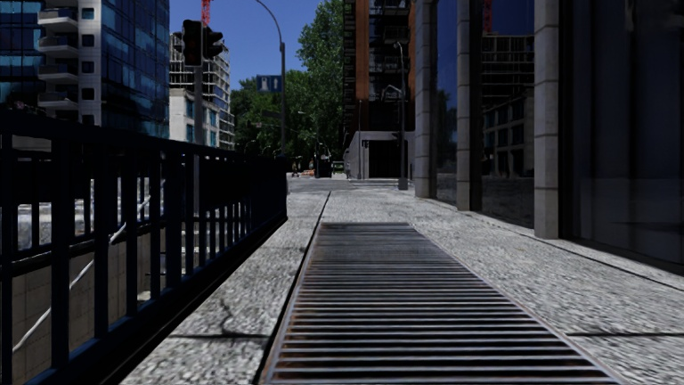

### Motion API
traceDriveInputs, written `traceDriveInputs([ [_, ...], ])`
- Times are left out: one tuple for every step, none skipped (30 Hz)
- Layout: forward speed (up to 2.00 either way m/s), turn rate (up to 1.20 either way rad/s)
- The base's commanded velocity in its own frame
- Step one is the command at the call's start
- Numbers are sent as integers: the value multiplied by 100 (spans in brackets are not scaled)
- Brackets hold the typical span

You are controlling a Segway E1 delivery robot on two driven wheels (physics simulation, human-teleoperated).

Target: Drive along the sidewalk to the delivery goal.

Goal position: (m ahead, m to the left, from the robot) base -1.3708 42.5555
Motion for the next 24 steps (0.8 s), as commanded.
traceDriveInputs([
  [200,0],
  [200,0],
  [200,0],
  [200,0],
  [200,0],
  [200,0],
  [200,0],
  [200,0],
  [200,0],
  [200,0],
  [200,0],
  [200,0],
  [200,0],
  [200,0],
  [200,0],
  [200,0],
  [200,0],
  [200,0],
  [200,0],
  [200,0],
  [200,0],
  [200,0],
  [200,0],
  [200,0],
])
